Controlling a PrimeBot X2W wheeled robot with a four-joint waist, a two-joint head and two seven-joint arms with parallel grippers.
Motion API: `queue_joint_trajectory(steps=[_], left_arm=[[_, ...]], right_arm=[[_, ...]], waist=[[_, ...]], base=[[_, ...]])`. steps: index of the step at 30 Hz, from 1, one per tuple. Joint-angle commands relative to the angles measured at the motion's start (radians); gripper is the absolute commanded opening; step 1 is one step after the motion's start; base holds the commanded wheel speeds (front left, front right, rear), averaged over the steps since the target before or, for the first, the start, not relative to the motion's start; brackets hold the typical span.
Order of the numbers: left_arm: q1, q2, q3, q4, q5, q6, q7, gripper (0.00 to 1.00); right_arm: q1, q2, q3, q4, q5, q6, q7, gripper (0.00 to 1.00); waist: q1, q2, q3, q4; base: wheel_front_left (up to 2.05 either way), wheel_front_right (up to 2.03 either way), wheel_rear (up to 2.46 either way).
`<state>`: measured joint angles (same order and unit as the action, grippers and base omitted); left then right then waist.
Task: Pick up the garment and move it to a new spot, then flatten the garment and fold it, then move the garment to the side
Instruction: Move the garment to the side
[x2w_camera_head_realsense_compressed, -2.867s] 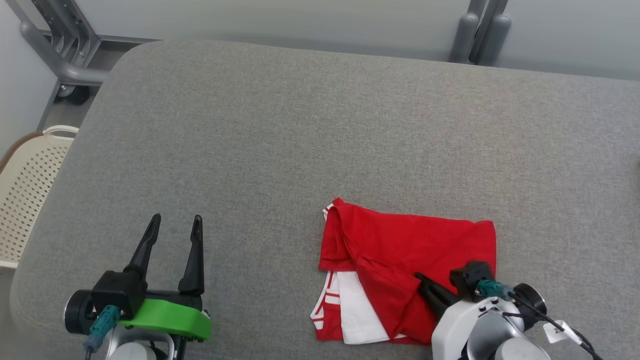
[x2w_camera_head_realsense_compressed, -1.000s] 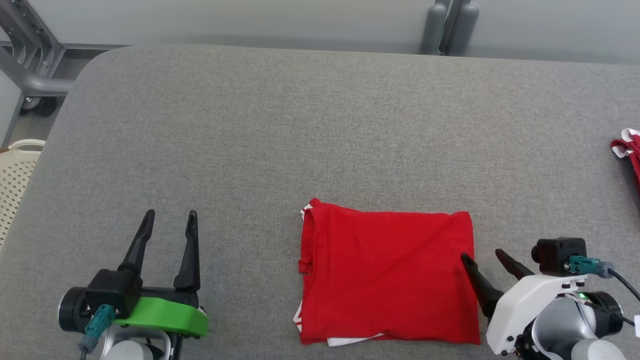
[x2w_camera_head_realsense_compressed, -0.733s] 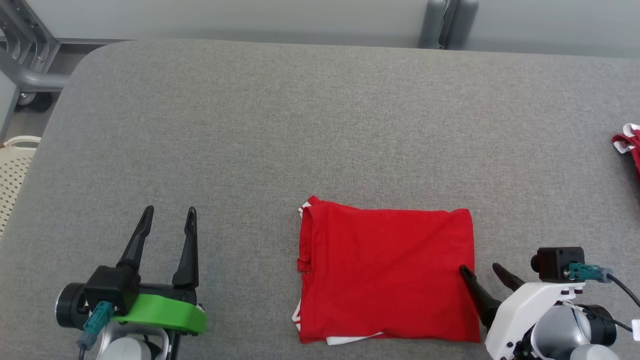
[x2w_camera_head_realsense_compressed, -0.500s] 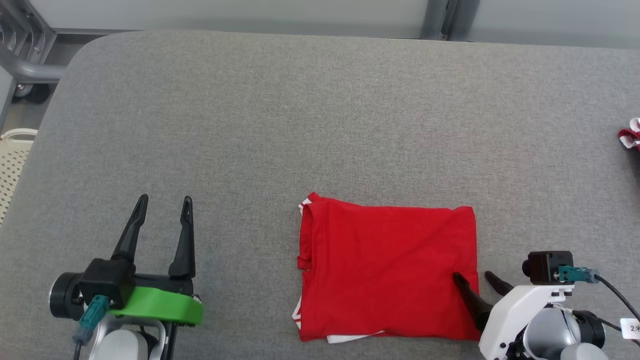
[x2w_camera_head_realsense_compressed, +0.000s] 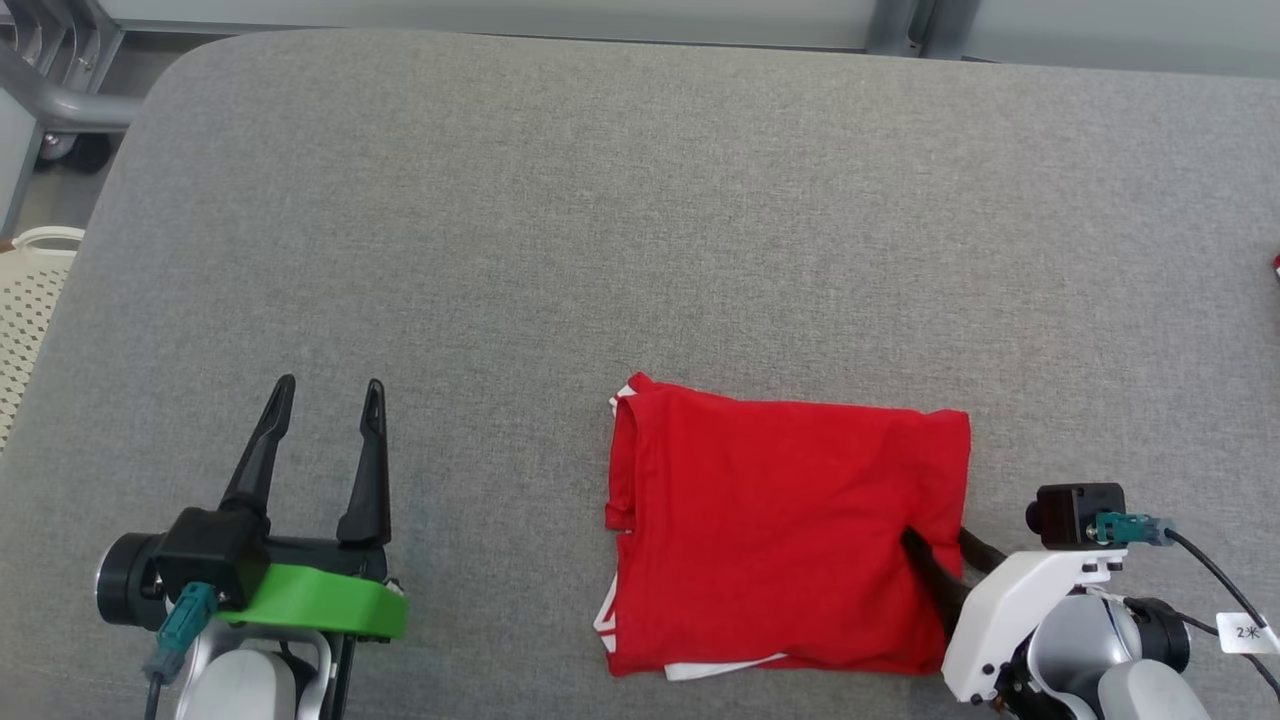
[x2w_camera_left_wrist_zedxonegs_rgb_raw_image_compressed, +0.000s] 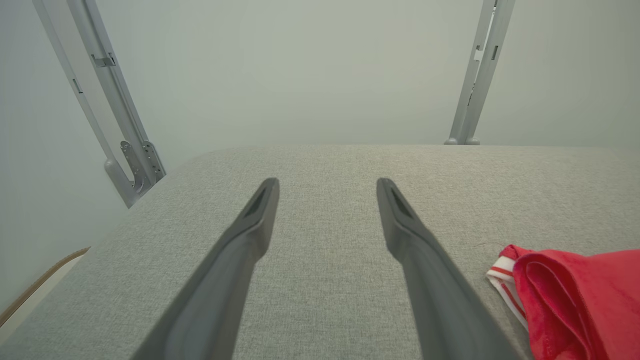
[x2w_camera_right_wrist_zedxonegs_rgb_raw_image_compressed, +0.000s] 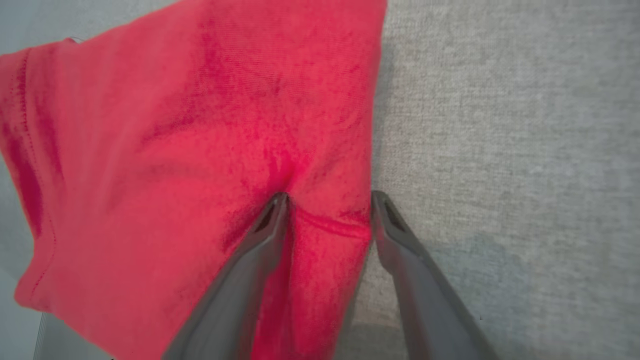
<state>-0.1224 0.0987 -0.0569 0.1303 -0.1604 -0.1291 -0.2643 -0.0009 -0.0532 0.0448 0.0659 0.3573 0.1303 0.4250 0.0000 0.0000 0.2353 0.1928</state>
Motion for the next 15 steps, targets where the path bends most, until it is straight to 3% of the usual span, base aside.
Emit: queue_joint_trajectory(steps=[1,10,15], left_arm=[[-0.019,-0.003,0.000,0.000,0.008,-0.002,0.000,1.00],[-0.031,-0.008,0.000,-0.003,0.010,-0.002,0.000,1.00],[-0.053,-0.011,0.012,-0.020,0.016,-0.002,0.000,1.00]], right_arm=[[0.000,0.005,0.017,0.025,-0.010,0.000,0.006,0.00],[-0.085,0.000,-0.029,-0.019,-0.082,-0.001,0.041,0.00],[-0.208,-0.073,0.002,-0.018,-0.106,-0.001,0.103,0.00]], waist=[[0.0000,0.0000,0.002,0.002],[0.0000,0.0000,0.009,-0.035],[0.0000,0.0000,0.043,-0.088]], base=[[0.00,0.00,0.00],[0.00,0.00,0.00],[0.00,0.00,0.00]])
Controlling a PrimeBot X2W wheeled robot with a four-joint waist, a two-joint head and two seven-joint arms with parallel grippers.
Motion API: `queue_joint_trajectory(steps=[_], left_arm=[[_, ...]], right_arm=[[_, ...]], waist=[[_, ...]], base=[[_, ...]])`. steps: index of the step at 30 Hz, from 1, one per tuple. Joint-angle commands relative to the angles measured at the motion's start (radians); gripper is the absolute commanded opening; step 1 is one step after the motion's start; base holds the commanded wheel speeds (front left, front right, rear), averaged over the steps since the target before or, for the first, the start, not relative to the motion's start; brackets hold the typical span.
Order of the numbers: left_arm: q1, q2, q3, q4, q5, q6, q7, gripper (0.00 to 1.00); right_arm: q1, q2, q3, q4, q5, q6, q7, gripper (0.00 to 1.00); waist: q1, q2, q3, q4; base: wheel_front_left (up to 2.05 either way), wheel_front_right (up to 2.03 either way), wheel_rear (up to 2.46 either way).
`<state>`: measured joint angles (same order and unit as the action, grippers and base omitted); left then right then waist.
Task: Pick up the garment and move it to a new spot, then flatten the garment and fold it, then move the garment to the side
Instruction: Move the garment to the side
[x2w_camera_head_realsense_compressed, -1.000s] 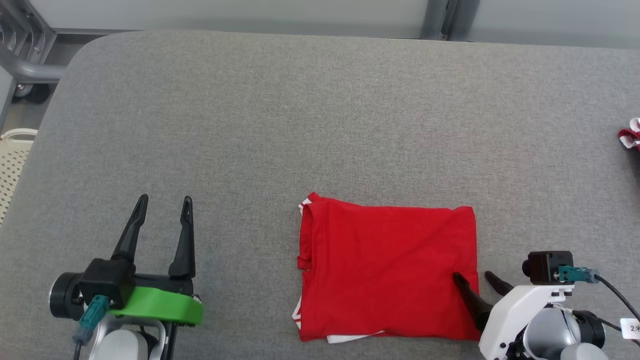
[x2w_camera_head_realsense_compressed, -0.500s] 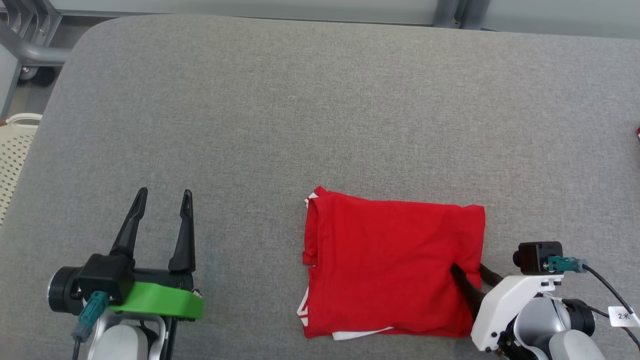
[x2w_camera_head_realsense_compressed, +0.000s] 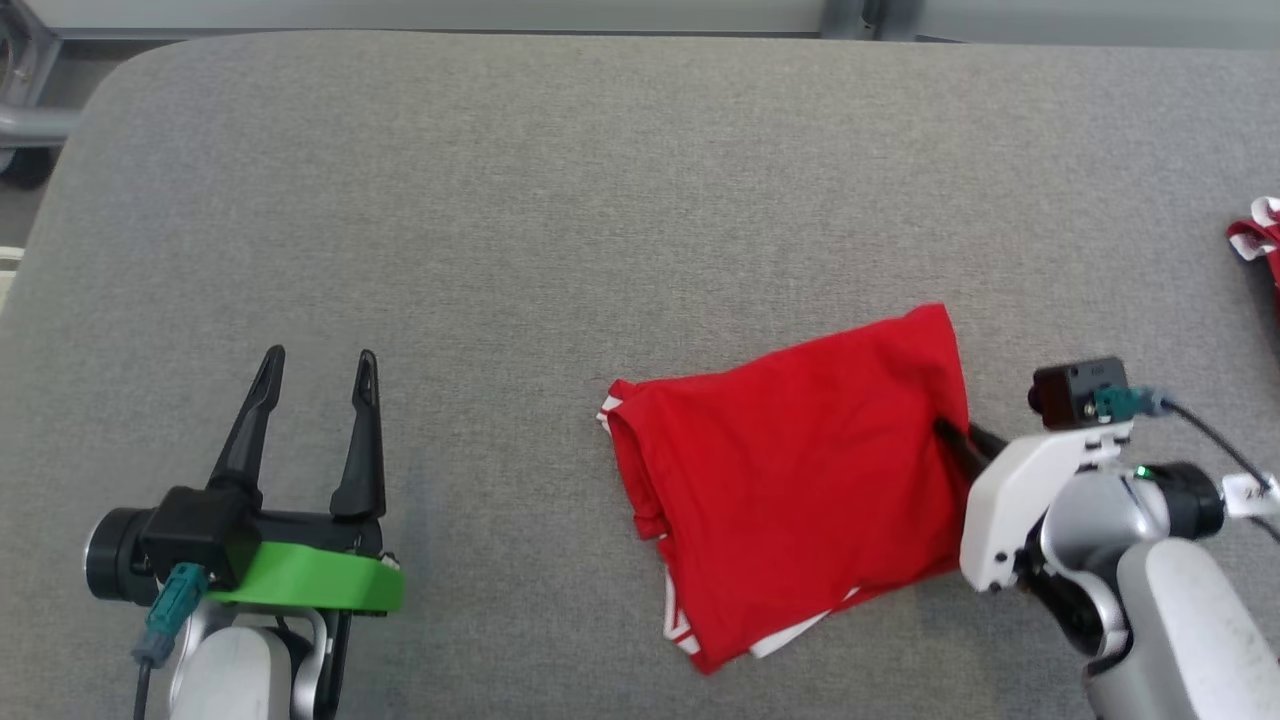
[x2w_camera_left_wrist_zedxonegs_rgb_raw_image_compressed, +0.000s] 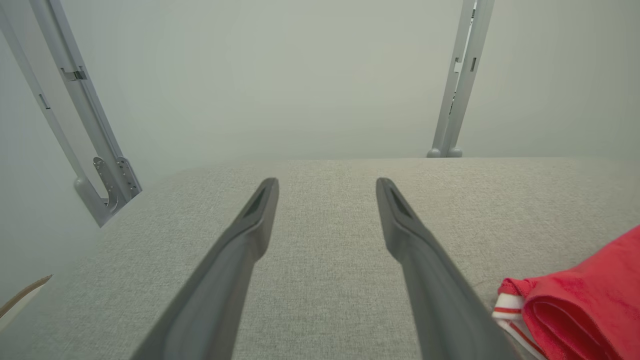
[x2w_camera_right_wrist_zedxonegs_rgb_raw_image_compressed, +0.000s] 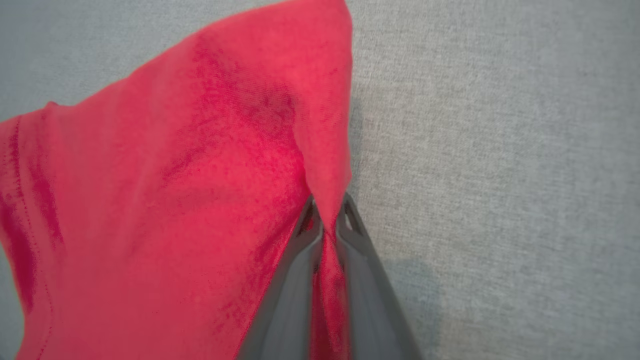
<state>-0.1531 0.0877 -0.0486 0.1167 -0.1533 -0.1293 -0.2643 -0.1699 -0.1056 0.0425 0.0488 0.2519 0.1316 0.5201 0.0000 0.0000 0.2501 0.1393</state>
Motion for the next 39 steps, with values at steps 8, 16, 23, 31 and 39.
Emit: queue_joint_trajectory(steps=[8,16,23,31,39], left_arm=[[-0.073,0.002,0.003,-0.046,0.020,-0.002,0.000,1.00],[-0.156,0.050,-0.049,-0.073,0.040,-0.002,0.000,1.00],[-0.226,0.073,-0.096,-0.089,0.050,-0.001,0.000,1.00],[-0.255,0.096,-0.127,-0.087,0.048,-0.001,0.000,1.00],[-0.270,0.116,-0.144,-0.090,0.042,-0.001,0.000,1.00]], right_arm=[[-0.264,-0.121,0.066,0.041,0.035,-0.002,0.067,0.00],[-0.467,-0.213,0.115,0.063,0.061,-0.002,0.137,0.00],[-0.546,-0.293,0.090,0.035,0.071,-0.002,0.173,0.00],[-0.602,-0.392,0.059,0.004,0.084,-0.002,0.186,0.00],[-0.644,-0.503,0.033,-0.006,0.087,-0.002,0.205,0.00]], waist=[[0.0000,0.0000,0.114,-0.141],[0.0000,0.0000,0.197,-0.286],[0.0000,0.0000,0.250,-0.369],[0.0000,0.0000,0.295,-0.412],[0.0000,0.0000,0.326,-0.400]], base=[[0.00,0.00,0.00],[0.00,0.00,0.00],[0.00,0.00,0.00],[0.00,0.00,0.00],[0.00,0.00,0.00]])
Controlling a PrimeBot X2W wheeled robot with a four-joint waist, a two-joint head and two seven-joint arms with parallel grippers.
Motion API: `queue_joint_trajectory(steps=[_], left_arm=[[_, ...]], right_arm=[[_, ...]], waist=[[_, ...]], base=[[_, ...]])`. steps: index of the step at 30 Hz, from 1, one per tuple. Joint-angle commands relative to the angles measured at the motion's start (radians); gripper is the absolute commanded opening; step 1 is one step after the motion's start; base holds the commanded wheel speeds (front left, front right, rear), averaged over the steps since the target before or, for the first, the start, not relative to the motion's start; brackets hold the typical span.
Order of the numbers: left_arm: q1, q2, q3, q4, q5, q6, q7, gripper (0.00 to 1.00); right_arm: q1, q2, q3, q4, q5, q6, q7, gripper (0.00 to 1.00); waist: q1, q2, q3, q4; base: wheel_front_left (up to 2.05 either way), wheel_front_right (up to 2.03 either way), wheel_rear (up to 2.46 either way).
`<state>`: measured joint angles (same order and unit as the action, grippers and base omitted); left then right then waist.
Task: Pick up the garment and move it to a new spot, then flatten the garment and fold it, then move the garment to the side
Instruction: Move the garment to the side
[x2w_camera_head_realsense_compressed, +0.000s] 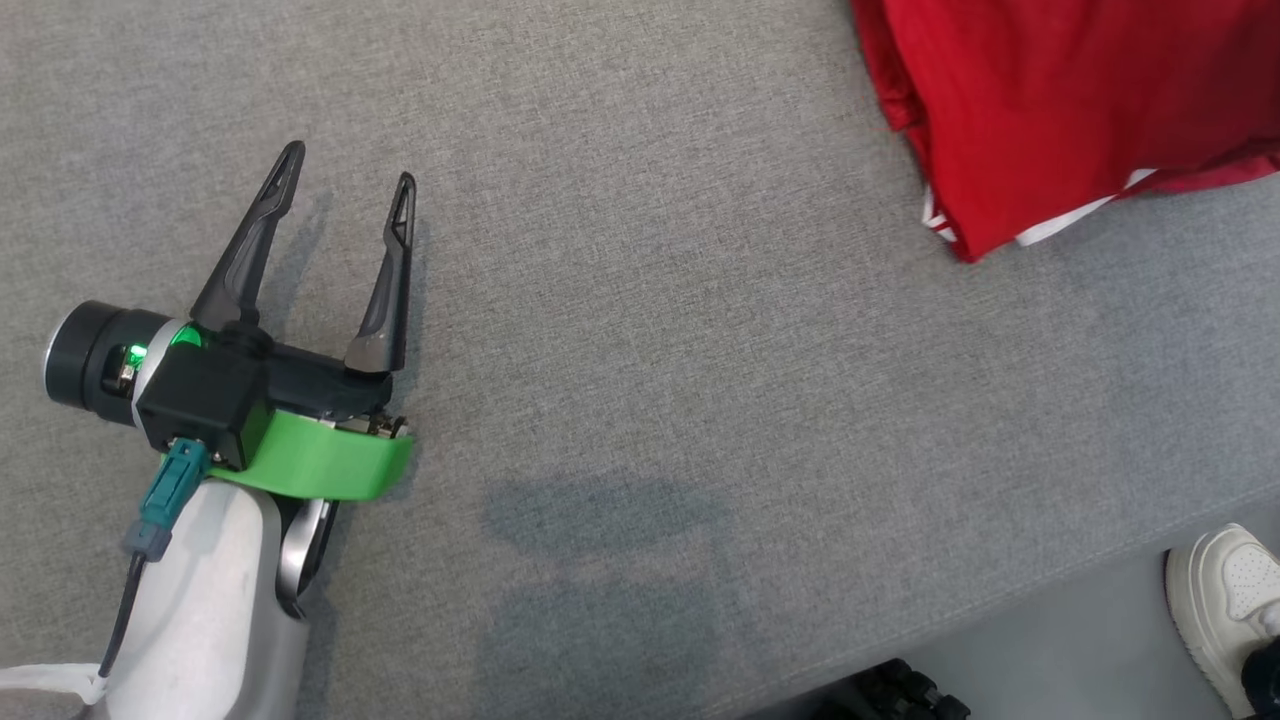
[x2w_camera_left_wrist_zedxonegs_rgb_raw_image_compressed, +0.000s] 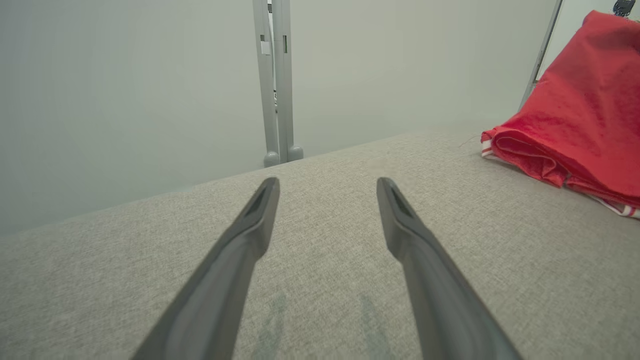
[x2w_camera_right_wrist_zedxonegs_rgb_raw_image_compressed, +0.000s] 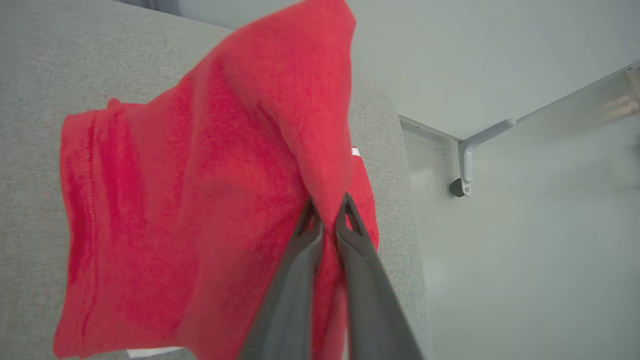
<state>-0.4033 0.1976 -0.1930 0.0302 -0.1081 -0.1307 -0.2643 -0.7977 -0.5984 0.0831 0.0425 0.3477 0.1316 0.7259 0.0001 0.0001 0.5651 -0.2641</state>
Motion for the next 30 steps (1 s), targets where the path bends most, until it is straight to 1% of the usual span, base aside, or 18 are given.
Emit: queue_joint_trajectory(steps=[1,5,8,11,16,21,22,23,24,30], left_arm=[[-0.022,0.008,-0.002,-0.004,-0.003,0.000,0.000,1.00],[-0.027,0.016,-0.012,-0.005,-0.005,0.000,0.000,1.00],[-0.032,0.022,-0.020,-0.005,-0.002,0.000,0.000,1.00],[-0.037,0.027,-0.029,-0.007,-0.002,0.000,0.000,1.00],[-0.048,0.031,-0.042,-0.009,0.002,0.000,0.000,1.00],[-0.061,0.030,-0.063,-0.011,0.002,0.000,0.000,1.00],[-0.064,0.030,-0.066,-0.011,0.000,0.000,0.000,1.00],[-0.067,0.030,-0.069,-0.010,-0.001,0.000,0.000,1.00],[-0.070,0.029,-0.074,-0.010,-0.001,0.000,0.000,1.00],[-0.077,0.024,-0.078,-0.005,0.008,0.001,0.000,1.00]], right_arm=[[-0.021,-0.025,-0.013,0.005,-0.014,-0.002,-0.004,0.00],[-0.036,-0.076,-0.044,0.043,-0.024,-0.002,-0.022,0.00],[-0.033,-0.109,-0.060,0.094,-0.048,-0.002,-0.041,0.00],[-0.024,-0.149,-0.065,0.152,-0.097,-0.002,-0.073,0.00],[-0.010,-0.167,-0.057,0.235,-0.147,-0.002,-0.127,0.00],[-0.014,-0.202,-0.031,0.325,-0.226,-0.002,-0.217,0.00],[-0.014,-0.201,-0.022,0.344,-0.237,-0.002,-0.232,0.11],[-0.015,-0.209,-0.009,0.355,-0.259,-0.002,-0.253,0.49],[-0.019,-0.216,-0.003,0.369,-0.276,-0.002,-0.271,1.00],[-0.045,-0.233,0.015,0.451,-0.375,-0.002,-0.345,1.00]], waist=[[-0.0001,-0.0001,0.016,0.007],[-0.0001,-0.0001,0.033,0.024],[-0.0001,-0.0001,0.045,0.041],[-0.0001,-0.0001,0.058,0.060],[-0.0001,-0.0001,0.076,0.088],[-0.0001,-0.0001,0.101,0.126],[-0.0001,-0.0001,0.105,0.133],[-0.0001,-0.0001,0.108,0.138],[-0.0001,-0.0001,0.111,0.144],[-0.0001,-0.0001,0.114,0.166]], base=[[0.00,0.00,0.00],[0.00,0.00,0.00],[0.00,0.00,0.00],[0.00,0.00,0.00],[0.00,0.00,0.00],[0.00,0.00,0.00],[0.00,0.00,0.00],[0.00,0.00,0.00],[0.00,0.00,0.00],[0.00,0.00,0.00]])
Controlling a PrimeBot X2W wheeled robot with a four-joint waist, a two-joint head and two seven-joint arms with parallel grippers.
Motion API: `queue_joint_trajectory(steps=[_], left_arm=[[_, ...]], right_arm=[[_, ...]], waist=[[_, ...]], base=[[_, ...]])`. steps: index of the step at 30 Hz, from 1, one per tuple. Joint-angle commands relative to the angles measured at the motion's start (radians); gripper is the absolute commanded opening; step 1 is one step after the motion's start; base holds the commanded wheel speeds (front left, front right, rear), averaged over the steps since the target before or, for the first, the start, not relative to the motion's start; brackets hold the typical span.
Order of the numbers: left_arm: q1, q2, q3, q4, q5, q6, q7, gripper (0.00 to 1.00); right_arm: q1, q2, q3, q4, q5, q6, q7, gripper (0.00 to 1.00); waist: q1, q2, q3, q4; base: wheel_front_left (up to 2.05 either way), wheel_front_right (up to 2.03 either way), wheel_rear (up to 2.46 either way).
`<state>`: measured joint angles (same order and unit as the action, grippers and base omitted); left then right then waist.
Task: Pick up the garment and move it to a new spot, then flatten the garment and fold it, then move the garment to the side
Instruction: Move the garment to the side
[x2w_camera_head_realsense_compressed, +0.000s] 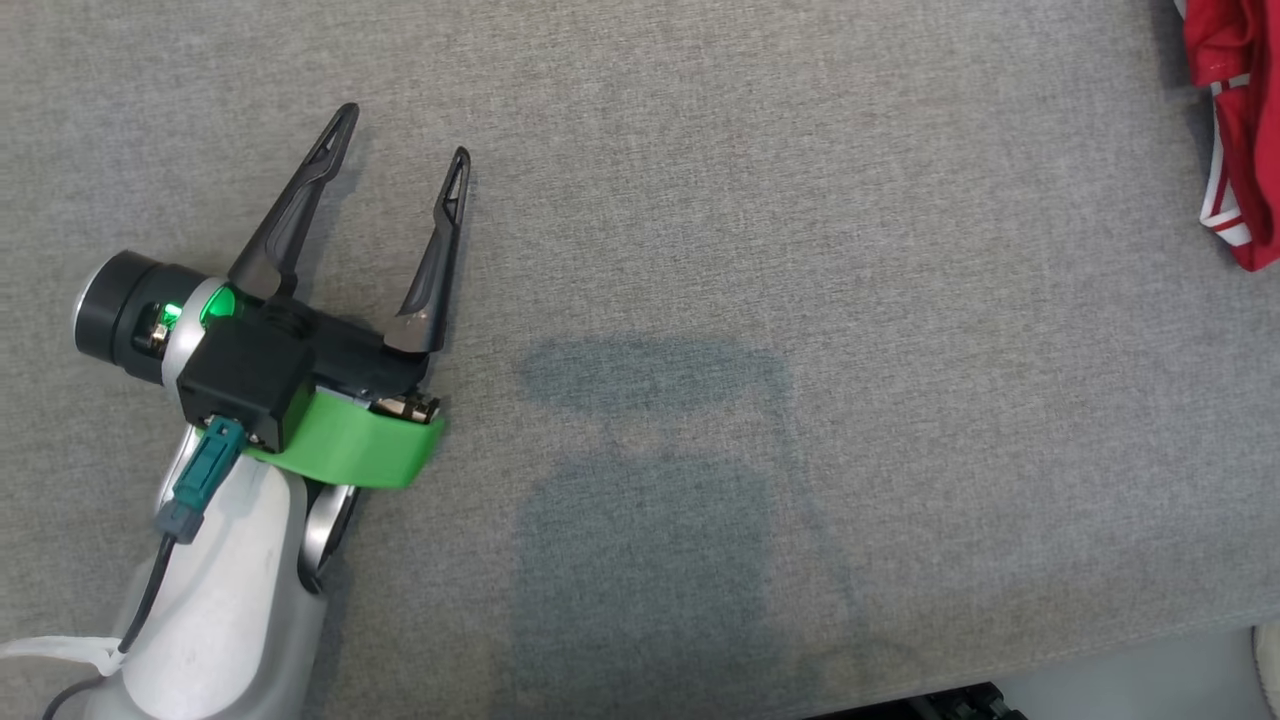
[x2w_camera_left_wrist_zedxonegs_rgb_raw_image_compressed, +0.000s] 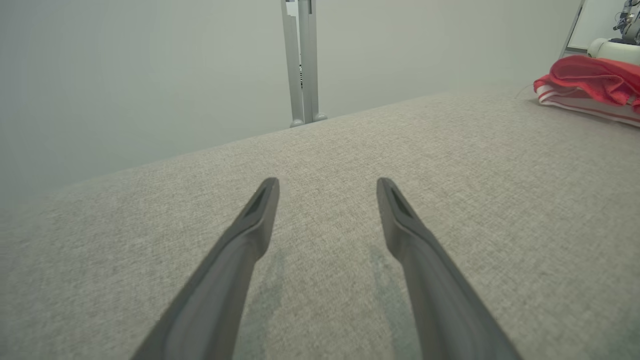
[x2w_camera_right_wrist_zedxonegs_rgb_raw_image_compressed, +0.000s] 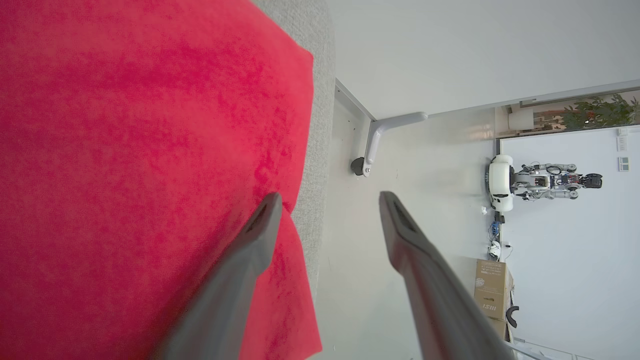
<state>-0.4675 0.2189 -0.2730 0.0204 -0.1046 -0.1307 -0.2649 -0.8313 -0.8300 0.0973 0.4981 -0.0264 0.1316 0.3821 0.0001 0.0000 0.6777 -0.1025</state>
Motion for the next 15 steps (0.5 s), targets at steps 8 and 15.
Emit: queue_joint_trajectory(steps=[8,15], left_arm=[[0.030,-0.036,0.044,0.004,-0.054,0.005,0.000,1.00],[0.119,-0.066,0.109,0.027,-0.105,0.006,0.000,1.00]], right_arm=[[0.032,0.093,-0.068,0.036,0.022,-0.002,-0.112,1.00],[0.177,0.255,-0.184,-0.034,0.117,-0.002,-0.268,1.00]], waist=[[-0.0001,0.0000,-0.079,0.013],[-0.0001,0.0000,-0.220,0.019]], base=[[0.00,0.00,0.00],[0.00,0.00,0.00]])
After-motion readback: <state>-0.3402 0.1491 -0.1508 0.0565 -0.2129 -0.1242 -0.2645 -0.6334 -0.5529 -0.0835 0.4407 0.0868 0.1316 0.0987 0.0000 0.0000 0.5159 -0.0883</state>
